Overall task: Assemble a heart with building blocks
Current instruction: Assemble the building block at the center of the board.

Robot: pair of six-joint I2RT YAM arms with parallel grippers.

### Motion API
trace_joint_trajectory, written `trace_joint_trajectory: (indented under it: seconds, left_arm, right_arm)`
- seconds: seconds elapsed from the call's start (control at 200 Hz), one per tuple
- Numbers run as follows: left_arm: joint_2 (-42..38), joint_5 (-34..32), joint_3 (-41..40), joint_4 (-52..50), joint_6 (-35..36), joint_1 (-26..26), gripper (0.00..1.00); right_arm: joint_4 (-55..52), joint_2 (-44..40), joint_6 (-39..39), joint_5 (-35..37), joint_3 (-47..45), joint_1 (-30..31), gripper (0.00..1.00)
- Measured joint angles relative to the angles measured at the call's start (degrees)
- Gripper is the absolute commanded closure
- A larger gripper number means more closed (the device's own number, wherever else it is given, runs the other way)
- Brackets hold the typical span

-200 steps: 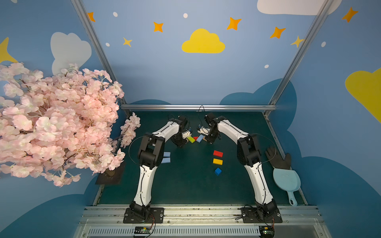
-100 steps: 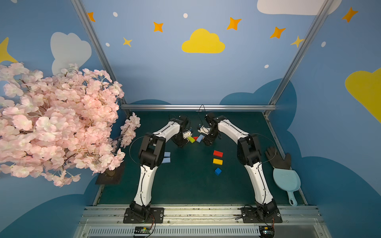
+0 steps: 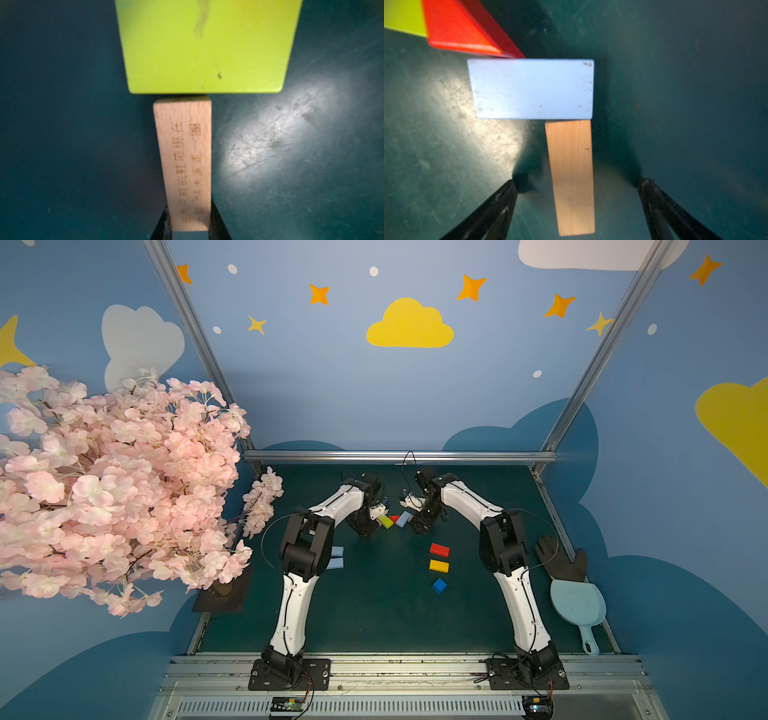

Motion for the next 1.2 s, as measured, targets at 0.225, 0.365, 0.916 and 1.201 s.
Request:
trace_joint_trajectory:
  seconds: [0.225, 0.365, 0.916, 1.201]
  left_arm:
    - [0.00, -0.31, 0.00, 0.09, 0.00, 0.02, 0.90]
    - [0.02, -0.35, 0.00, 0.13, -0.02, 0.02, 0.90]
    - [0.72, -0.81, 1.18, 0.13, -0.13, 0.02, 0.90]
    - [0.72, -1.25, 1.18, 0.17, -0.15, -0.02, 0.75]
  right_arm:
    - [0.26, -0.13, 0.13, -0.13, -0.31, -0.09, 0.05]
    - [0.31, -0.13, 0.17, -0.55, -0.33, -0.28, 0.05]
    - [0.42, -0.13, 0.17, -0.92, -0.42, -0.55, 0.05]
    - [0.42, -0.13, 0.17, -0.98, -0.42, -0.63, 0.05]
